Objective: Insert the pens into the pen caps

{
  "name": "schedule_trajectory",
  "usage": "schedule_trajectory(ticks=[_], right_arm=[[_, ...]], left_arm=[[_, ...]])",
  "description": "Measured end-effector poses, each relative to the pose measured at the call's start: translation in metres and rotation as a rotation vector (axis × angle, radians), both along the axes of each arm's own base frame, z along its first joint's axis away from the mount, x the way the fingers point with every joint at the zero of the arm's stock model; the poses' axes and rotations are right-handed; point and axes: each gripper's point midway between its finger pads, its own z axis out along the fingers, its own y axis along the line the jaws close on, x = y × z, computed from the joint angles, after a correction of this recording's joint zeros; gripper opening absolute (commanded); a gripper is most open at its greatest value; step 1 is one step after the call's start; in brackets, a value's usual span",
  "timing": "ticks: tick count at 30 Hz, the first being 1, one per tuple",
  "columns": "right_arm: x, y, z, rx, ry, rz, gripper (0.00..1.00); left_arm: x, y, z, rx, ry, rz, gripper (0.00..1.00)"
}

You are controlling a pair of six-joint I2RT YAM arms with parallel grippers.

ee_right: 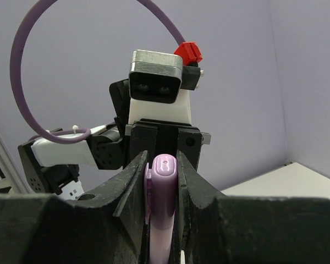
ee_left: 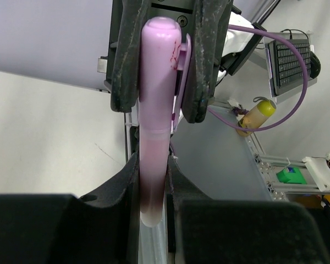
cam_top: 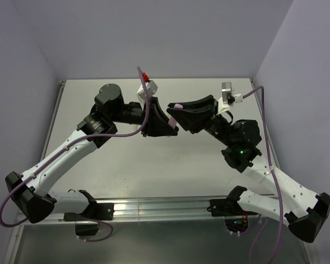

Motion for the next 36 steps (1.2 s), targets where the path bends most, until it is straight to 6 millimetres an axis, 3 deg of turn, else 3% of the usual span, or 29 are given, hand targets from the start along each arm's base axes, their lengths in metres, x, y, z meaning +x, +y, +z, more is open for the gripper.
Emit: schedule_trajectory(ticks=[3, 4, 6, 7, 11, 14, 19, 23, 28, 32, 36], right_arm=[[0.001, -0.001, 0.001, 0.000, 0.013, -0.010, 0.00], [0.002, -0.001, 0.003, 0.000, 0.018, -0.015, 0.13], [0.003, -0.002, 0.012, -0.009, 0.043, -0.034, 0.28], [0.003, -0.003, 0.018, -0.019, 0.054, -0.046, 0.45], [0.009, -0.006, 0.022, -0.131, 0.162, -0.102, 0.57], [0.031, -0.017, 0.035, -0.169, 0.224, -0.187, 0.64], [0.061, -0.067, 0.076, -0.098, 0.245, -0.389, 0.64], [0.061, -0.090, 0.080, -0.075, 0.252, -0.456, 0.65], [0.072, -0.102, 0.050, -0.115, 0.310, -0.512, 0.65], [0.084, -0.103, 0.013, -0.177, 0.384, -0.538, 0.65], [0.093, -0.102, -0.025, -0.253, 0.466, -0.547, 0.65]], left_arm=[[0.000, 0.000, 0.000, 0.001, 0.007, -0.002, 0.00], [0.000, 0.000, 0.001, -0.003, 0.007, -0.002, 0.01], [0.000, -0.001, 0.005, -0.017, 0.008, -0.001, 0.00], [0.001, -0.001, 0.009, -0.031, 0.002, 0.001, 0.00], [0.015, -0.002, 0.038, -0.163, -0.059, 0.096, 0.00], [0.027, -0.001, 0.031, -0.186, -0.049, 0.168, 0.00], [0.051, -0.011, -0.026, -0.066, 0.064, 0.233, 0.00], [0.091, -0.014, -0.072, 0.046, 0.160, 0.344, 0.00], [0.171, -0.024, -0.145, 0.244, 0.283, 0.543, 0.00], [0.232, -0.036, -0.208, 0.409, 0.370, 0.690, 0.00], [0.269, -0.038, -0.269, 0.554, 0.445, 0.824, 0.04]])
